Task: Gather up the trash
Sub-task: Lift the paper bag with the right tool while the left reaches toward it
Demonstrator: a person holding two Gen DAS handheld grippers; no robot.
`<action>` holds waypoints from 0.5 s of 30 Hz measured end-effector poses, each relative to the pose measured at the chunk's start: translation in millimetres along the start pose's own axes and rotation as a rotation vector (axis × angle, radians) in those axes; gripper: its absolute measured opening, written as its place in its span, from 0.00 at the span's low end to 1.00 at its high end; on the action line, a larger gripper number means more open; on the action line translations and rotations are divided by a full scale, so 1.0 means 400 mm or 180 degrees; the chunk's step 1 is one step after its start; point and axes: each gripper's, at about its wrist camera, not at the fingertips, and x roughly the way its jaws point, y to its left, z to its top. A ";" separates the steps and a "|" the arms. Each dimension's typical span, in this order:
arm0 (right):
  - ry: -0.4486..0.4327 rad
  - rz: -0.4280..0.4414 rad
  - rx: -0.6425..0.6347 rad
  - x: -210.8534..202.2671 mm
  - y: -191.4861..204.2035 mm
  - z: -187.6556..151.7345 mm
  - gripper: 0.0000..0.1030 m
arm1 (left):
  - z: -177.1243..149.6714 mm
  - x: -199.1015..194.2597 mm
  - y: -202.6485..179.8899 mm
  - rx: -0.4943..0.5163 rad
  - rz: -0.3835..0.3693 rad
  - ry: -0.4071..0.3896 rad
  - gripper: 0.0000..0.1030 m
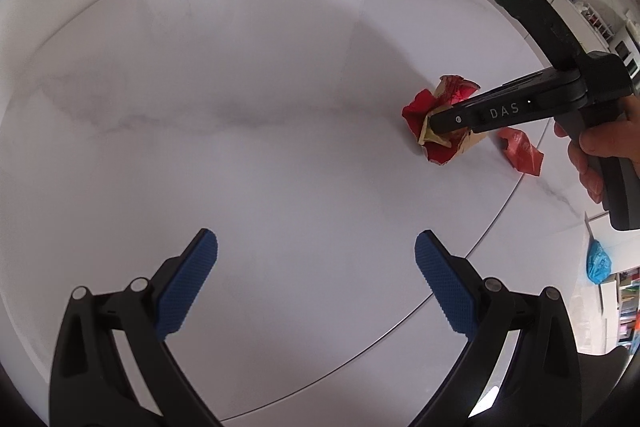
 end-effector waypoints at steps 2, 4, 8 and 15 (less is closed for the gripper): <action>-0.0013 0.0035 0.0057 -0.003 -0.004 -0.002 0.31 | 0.004 0.005 -0.005 0.0018 -0.0009 -0.0003 0.92; -0.0050 0.0063 0.0066 -0.006 -0.011 -0.008 0.24 | 0.007 0.009 -0.012 0.0032 -0.0022 -0.0007 0.92; -0.0154 0.0119 0.0052 -0.023 -0.009 -0.024 0.20 | 0.012 0.006 -0.021 0.0022 -0.0051 -0.0039 0.92; -0.0425 0.0369 0.0183 -0.082 -0.004 -0.068 0.20 | 0.018 0.002 -0.062 0.0243 -0.0146 -0.0113 0.92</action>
